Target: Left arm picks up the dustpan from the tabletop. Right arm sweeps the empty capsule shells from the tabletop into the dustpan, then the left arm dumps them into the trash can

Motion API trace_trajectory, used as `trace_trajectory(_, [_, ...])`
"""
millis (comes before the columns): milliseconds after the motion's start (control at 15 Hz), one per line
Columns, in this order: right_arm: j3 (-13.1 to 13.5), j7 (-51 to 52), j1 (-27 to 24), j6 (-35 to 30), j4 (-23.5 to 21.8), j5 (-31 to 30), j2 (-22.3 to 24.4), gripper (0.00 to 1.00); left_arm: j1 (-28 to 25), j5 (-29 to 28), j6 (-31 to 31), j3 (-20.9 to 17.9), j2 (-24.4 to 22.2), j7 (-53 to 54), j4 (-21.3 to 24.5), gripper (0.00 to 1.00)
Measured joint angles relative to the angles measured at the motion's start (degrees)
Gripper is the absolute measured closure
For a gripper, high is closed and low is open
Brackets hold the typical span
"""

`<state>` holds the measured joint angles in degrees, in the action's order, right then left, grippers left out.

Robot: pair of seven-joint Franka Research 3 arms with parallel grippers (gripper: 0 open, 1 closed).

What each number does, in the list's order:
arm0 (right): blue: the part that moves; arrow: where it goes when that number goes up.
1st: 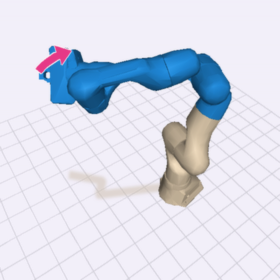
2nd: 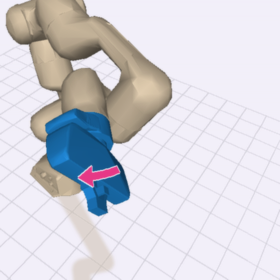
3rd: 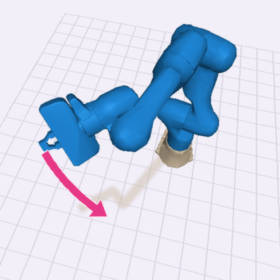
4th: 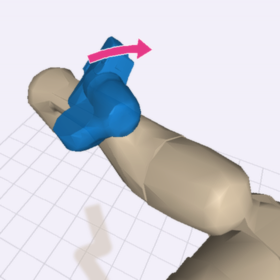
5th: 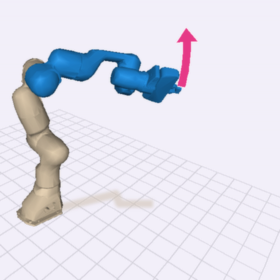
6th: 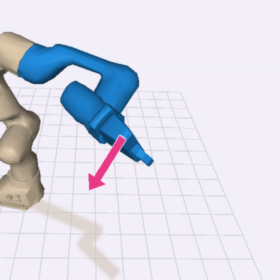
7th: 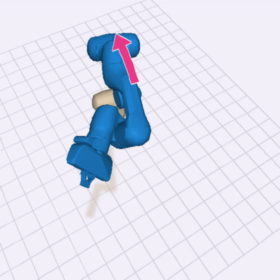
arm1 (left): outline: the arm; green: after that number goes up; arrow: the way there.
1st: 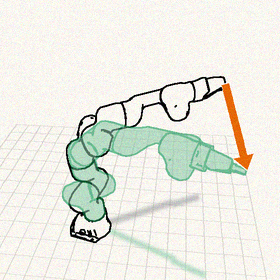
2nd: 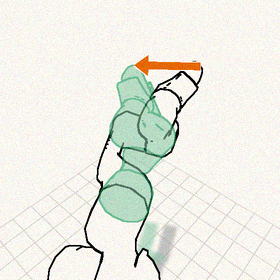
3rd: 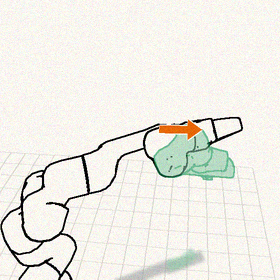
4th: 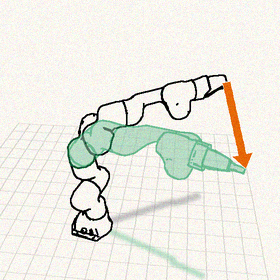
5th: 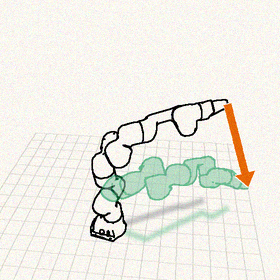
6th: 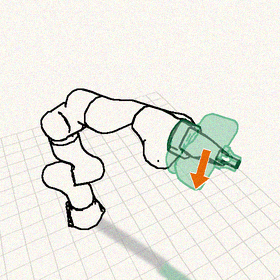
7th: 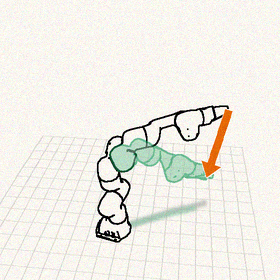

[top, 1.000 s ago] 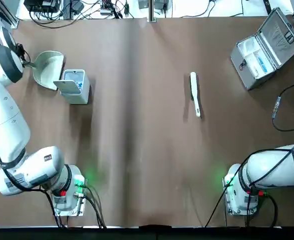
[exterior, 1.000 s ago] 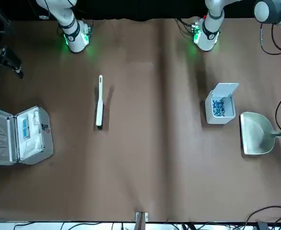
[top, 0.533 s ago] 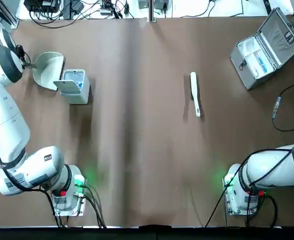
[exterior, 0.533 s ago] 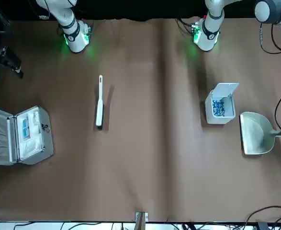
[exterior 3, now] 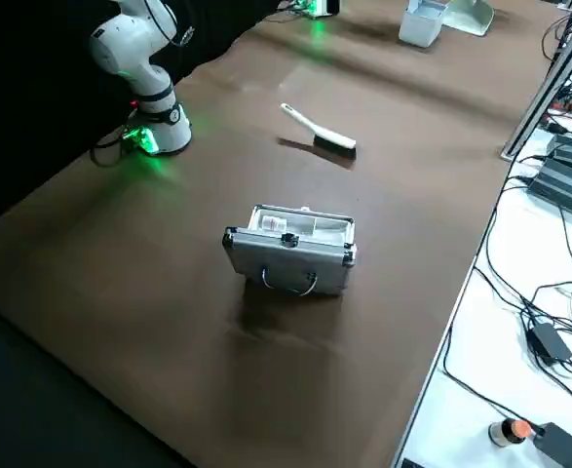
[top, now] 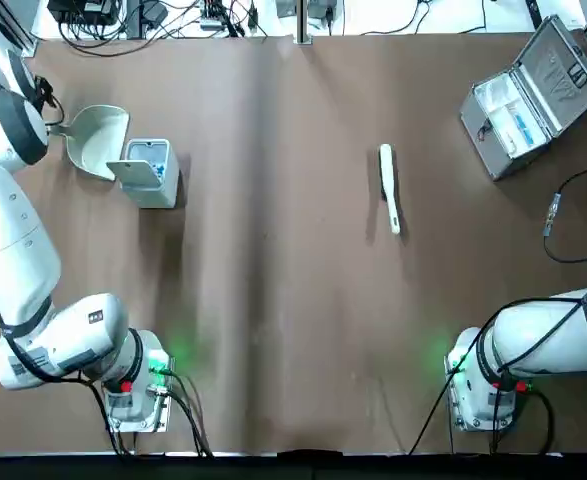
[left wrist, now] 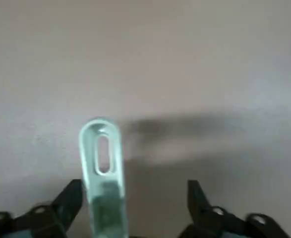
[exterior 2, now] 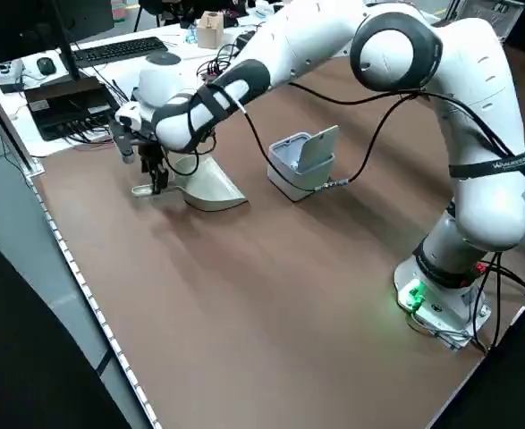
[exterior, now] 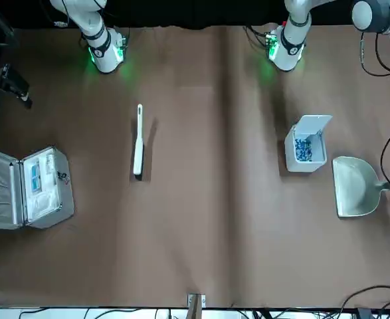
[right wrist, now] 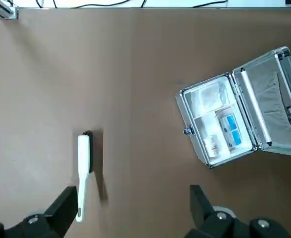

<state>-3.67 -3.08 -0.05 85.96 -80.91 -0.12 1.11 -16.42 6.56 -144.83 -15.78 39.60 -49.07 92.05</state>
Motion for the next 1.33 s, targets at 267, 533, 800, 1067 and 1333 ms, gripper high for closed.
trace_trajectory(267, [0.06, 0.0, -0.02, -0.01, 0.01, -0.02, 0.0, 0.0, 1.06, 0.0, 0.6, -0.03, -4.31, 0.21, -0.48, 0.0])
trace_trajectory(533, [0.45, 0.0, -0.37, -0.01, 0.03, -0.03, 0.0, 0.0, 2.77, -0.04, 6.42, -0.03, -10.93, 3.08, -0.59, 0.0])
trace_trajectory(800, [0.85, -0.05, -2.9, -0.01, 0.05, -0.06, 0.0, 0.0, 5.06, -0.04, 15.23, 0.06, -18.65, 9.27, -0.65, 0.0])
trace_trajectory(1067, [0.97, -0.09, -5.14, -1.85, 0.04, -0.01, 0.0, 0.0, 6.03, -0.05, 23.13, 4.09, -26.56, 21.96, -0.58, 0.0])
trace_trajectory(1333, [0.98, -0.14, -5.51, -2.44, 0.01, -0.01, -0.01, 0.0, 7.41, -0.58, 27.29, 10.17, -30.84, 28.0, -0.47, 0.0])
